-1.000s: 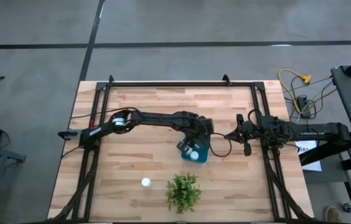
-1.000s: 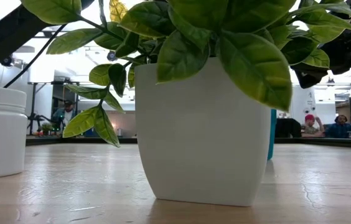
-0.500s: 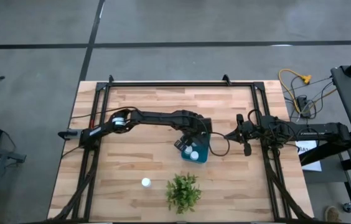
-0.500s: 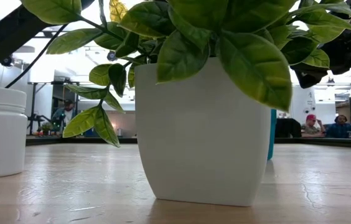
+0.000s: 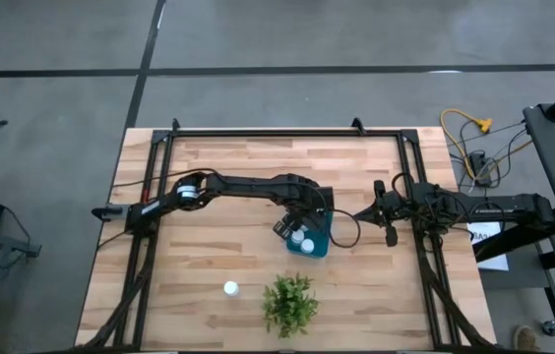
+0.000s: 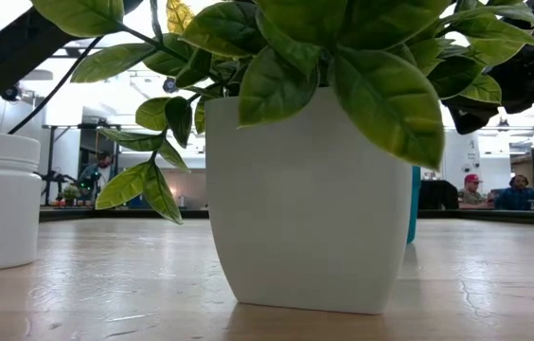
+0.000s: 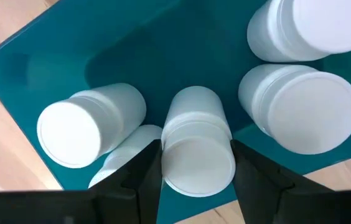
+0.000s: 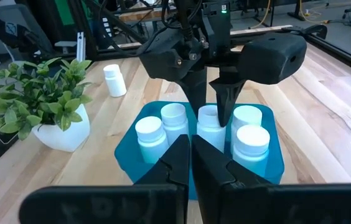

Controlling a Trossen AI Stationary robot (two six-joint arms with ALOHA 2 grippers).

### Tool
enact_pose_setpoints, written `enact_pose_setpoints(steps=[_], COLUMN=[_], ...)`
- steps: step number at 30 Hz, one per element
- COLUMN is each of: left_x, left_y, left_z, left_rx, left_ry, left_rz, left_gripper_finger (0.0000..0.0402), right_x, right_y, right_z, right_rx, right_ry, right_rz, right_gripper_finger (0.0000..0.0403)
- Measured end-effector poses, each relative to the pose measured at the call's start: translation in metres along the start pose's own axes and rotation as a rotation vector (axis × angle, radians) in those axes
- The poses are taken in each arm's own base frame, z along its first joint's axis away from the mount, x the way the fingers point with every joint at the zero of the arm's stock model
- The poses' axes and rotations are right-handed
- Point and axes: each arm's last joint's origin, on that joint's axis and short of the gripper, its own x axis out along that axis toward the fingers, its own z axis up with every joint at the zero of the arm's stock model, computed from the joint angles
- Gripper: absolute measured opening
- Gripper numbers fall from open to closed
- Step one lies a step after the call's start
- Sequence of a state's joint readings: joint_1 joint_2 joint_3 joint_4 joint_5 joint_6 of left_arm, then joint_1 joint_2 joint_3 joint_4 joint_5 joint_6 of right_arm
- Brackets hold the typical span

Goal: Pick and place pill bottles into a basket
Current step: Put the white pill bottle into the blue bin

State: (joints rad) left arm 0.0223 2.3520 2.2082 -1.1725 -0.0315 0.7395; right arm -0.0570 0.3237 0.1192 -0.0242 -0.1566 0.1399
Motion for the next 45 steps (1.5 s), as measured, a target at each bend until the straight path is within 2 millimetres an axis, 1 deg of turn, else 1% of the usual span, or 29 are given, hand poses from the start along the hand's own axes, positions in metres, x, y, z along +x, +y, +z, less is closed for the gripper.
enact_pose_setpoints(steps=[17,22,27,36,42,45], left_x=[0.0,0.0,0.001,-0.007,-0.01,-0.016], left_y=[-0.002,-0.002,-0.002,0.0,-0.003,-0.005], left_z=[-0.002,-0.002,-0.002,0.004,0.007,0.008], left_rx=[0.0,0.001,0.001,0.006,0.013,0.019], left_ry=[0.024,0.024,0.024,-0.005,-0.01,-0.019], left_rz=[-0.021,-0.022,-0.02,0.011,0.017,0.024], left_gripper_finger=[0.0146,0.017,0.0178,0.0181,0.0182,0.0182], right_x=[0.0,0.0,0.0,0.0,0.0,0.0], right_y=[0.0,0.0,0.0,0.0,0.0,0.0], right_z=[0.0,0.0,0.0,0.0,0.0,0.0], right_rx=[-0.001,-0.001,-0.001,-0.001,-0.001,-0.001], right_ry=[0.001,0.001,0.001,0.002,0.002,0.002], right_rz=[0.0,0.0,0.0,0.0,0.0,0.0], right_gripper_finger=[0.0008,0.0008,0.0008,0.0008,0.0008,0.0008])
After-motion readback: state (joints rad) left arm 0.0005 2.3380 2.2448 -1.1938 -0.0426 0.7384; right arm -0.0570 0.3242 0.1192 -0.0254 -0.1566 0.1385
